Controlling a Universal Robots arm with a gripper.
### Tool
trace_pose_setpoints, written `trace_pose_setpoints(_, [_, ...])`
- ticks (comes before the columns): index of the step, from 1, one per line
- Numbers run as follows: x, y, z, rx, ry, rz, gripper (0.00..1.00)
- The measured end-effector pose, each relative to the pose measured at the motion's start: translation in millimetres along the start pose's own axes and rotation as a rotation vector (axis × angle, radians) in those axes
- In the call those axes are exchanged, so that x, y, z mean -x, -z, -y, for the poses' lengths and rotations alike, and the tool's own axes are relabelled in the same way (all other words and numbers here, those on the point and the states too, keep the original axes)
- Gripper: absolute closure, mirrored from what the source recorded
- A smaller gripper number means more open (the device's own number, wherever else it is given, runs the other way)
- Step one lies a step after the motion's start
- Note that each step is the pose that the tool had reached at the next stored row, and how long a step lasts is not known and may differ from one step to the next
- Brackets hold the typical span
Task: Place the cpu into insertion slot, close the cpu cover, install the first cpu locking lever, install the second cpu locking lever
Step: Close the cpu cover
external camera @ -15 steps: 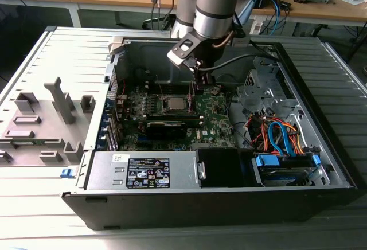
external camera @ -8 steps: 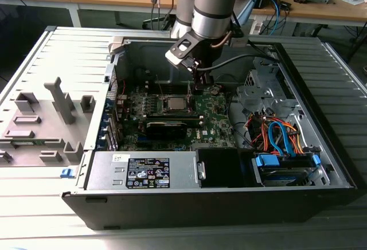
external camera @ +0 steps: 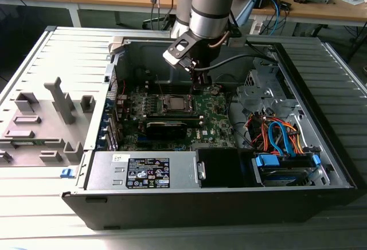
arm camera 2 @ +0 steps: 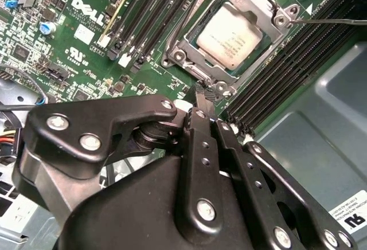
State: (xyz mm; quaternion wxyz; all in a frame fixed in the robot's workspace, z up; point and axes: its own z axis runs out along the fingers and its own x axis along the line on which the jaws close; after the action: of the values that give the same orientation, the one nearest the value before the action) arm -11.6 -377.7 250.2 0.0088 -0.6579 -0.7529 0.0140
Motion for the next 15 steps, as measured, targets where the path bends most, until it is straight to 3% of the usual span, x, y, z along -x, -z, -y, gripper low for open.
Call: trace_pose_setpoints(15, [-1.5,-0.7,11.3,0.0000,0.000,0.0000,0.89])
